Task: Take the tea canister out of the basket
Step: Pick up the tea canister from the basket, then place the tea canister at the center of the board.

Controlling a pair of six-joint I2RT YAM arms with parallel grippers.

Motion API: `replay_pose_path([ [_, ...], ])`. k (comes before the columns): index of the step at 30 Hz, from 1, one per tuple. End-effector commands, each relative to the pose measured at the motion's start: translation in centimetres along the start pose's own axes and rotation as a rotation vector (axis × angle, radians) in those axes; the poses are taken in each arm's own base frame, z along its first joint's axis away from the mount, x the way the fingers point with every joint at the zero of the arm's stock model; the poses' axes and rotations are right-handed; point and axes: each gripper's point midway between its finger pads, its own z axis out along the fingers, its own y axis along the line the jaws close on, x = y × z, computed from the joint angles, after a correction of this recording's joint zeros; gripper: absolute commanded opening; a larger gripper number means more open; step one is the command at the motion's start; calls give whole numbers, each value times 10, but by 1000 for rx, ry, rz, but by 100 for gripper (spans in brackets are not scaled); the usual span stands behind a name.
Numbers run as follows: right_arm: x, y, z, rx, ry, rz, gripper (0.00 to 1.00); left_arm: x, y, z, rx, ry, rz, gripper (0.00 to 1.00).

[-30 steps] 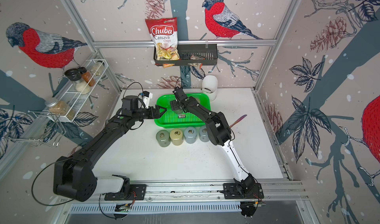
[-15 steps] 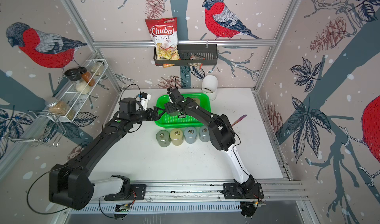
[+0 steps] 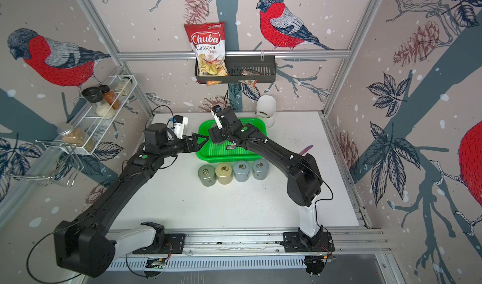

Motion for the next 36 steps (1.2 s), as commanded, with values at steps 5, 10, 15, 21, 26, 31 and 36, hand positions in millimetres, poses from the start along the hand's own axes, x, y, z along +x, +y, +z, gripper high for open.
replay_pose_path([
  [5,-15,9,-63,-50,-129,-46,0,-4,-35,1,114,-14,25,92],
  [10,11,15,-104,-74,-129,-93,0,14,-48,14,161,46,32,92],
  [15,40,13,-134,-74,-108,-97,0,34,-52,23,210,107,26,92],
  [21,77,9,-153,-57,-79,-57,0,65,-64,36,249,208,54,92],
  [26,118,-2,-148,-8,16,-17,0,86,-70,45,261,273,77,91],
  [31,157,-15,-137,37,110,42,0,93,-69,48,255,289,97,91],
  [36,178,-10,-131,20,126,75,0,101,-66,55,251,315,100,91],
])
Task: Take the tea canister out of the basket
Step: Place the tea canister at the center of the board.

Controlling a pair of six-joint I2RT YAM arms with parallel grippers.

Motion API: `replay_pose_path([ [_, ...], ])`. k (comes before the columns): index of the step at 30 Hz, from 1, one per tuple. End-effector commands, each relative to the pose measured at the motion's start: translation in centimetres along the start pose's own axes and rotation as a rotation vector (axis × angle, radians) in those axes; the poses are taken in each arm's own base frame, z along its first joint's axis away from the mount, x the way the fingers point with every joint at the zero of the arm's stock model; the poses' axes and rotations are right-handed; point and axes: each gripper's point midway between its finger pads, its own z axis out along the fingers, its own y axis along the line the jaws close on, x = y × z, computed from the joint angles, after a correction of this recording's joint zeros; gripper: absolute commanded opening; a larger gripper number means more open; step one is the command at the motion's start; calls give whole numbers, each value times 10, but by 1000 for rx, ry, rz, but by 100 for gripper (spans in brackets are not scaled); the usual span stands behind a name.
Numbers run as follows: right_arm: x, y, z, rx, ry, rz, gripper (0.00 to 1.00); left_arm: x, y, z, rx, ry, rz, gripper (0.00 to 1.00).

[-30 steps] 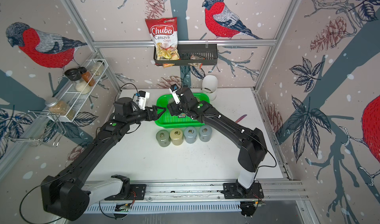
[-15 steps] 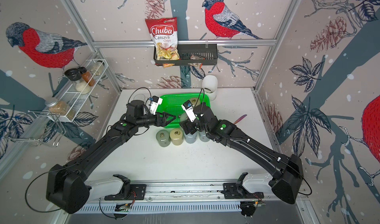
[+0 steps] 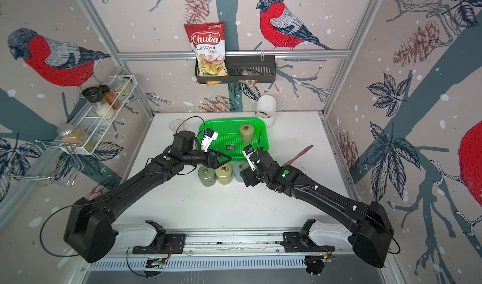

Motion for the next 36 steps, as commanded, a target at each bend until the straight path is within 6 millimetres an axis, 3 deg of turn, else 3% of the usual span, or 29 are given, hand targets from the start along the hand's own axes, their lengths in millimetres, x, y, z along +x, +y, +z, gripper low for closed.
replay_pose_path([
  [1,-11,6,0,-20,-75,53,0,3,2,4,-3,11,22,91],
  [10,28,20,25,-13,-18,39,0,3,7,7,-13,-2,23,91],
  [36,41,33,65,-9,-64,72,0,8,18,12,-45,10,6,91],
])
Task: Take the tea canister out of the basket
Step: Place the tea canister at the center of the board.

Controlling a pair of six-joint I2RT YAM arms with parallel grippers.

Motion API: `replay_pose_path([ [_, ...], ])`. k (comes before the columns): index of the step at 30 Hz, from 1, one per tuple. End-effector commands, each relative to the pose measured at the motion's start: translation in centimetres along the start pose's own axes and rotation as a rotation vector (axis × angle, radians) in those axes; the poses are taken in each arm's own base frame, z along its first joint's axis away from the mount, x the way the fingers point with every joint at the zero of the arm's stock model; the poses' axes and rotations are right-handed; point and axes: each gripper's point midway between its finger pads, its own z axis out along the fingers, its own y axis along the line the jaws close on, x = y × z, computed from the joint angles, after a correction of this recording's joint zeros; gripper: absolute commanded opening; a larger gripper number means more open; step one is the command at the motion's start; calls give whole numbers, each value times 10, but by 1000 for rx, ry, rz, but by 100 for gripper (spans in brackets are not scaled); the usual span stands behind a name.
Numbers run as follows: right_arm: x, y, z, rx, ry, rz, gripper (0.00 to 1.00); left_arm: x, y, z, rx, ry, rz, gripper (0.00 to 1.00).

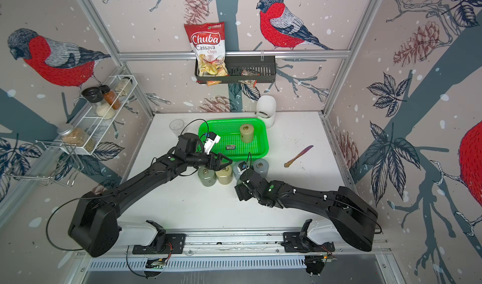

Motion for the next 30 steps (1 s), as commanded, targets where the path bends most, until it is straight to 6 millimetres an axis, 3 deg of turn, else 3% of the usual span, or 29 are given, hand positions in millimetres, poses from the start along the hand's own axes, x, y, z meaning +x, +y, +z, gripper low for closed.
replay_pose_path([
  [1,-23,3,-1,-2,-98,28,0,-6,0,0,-1,-26,29,91],
  [10,-16,3,6,14,-82,27,0,-4,1,0,-4,-25,27,92],
  [12,-14,3,6,17,-77,26,5,-4,0,-1,-3,-24,27,92],
  [13,-14,3,6,17,-75,25,10,-4,0,-1,-3,-26,27,92],
  [18,-10,1,6,24,-63,26,64,-4,-1,-2,-4,-27,30,92],
  [21,-10,2,6,26,-61,27,83,-5,-2,-3,-2,-30,32,92],
  [26,-10,3,6,24,-58,26,100,-6,-3,-3,-1,-33,35,92],
  [30,-10,2,7,27,-53,21,100,-6,-2,-3,-2,-32,34,92],
])
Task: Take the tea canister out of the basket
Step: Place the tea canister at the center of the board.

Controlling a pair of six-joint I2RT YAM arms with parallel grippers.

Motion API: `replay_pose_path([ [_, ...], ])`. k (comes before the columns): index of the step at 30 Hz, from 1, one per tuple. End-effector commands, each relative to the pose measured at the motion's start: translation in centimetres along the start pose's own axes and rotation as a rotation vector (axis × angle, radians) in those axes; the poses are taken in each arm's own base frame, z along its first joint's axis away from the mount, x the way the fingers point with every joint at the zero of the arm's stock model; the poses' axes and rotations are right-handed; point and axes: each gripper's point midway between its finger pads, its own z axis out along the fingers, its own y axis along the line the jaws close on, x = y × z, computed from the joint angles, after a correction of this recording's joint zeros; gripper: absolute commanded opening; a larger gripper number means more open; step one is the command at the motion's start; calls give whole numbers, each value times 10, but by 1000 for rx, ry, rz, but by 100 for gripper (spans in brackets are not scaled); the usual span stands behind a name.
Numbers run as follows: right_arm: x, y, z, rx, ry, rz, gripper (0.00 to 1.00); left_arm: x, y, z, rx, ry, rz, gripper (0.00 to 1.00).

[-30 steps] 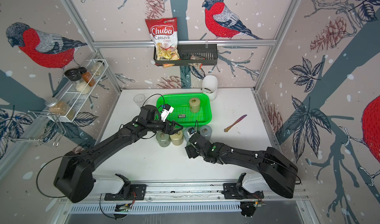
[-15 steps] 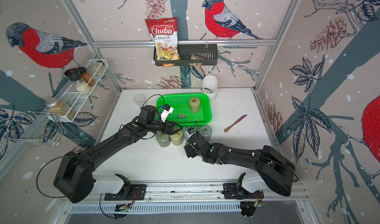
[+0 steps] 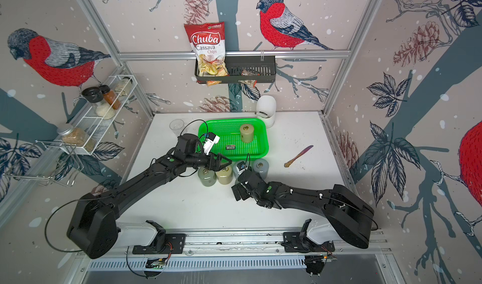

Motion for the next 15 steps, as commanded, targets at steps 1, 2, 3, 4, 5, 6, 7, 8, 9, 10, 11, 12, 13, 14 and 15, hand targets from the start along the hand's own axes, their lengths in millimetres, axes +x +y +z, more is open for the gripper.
replay_pose_path([
  [1,-5,0,0,7,-18,21,100,-7,-4,-1,12,-25,34,92],
  [2,-6,0,0,8,-18,20,100,-7,-4,-1,12,-25,35,92],
  [3,-7,0,0,10,-18,21,100,-7,-4,-1,11,-25,34,92],
  [4,-8,1,-1,8,-19,21,100,-8,-4,-1,10,-24,33,92],
  [5,-9,0,-2,10,-22,20,100,-9,-5,-2,11,-27,36,92],
  [6,-11,1,-3,9,-24,19,100,-10,-5,-2,9,-29,37,92],
  [7,-13,1,-5,8,-28,19,100,-11,-5,-2,8,-31,38,92],
  [8,-14,1,-7,10,-29,16,100,-12,-5,-2,6,-34,39,92],
  [9,-17,1,-9,9,-34,16,100,-13,-5,-3,3,-37,39,92],
  [10,-18,1,-11,7,-39,12,100,-14,-5,-3,2,-42,42,92],
  [11,-19,1,-12,6,-43,9,100,-15,-5,-3,0,-44,42,92],
  [12,-19,1,-13,2,-45,4,100,-16,-5,-3,-2,-49,42,92],
  [13,-19,1,-14,0,-45,2,100,-17,-5,-4,-6,-54,44,92],
  [14,-19,1,-15,-2,-46,0,100,-19,-4,-5,-16,-64,44,92],
  [15,-21,1,-17,-5,-52,-3,100,-20,-4,-7,-24,-74,47,92],
])
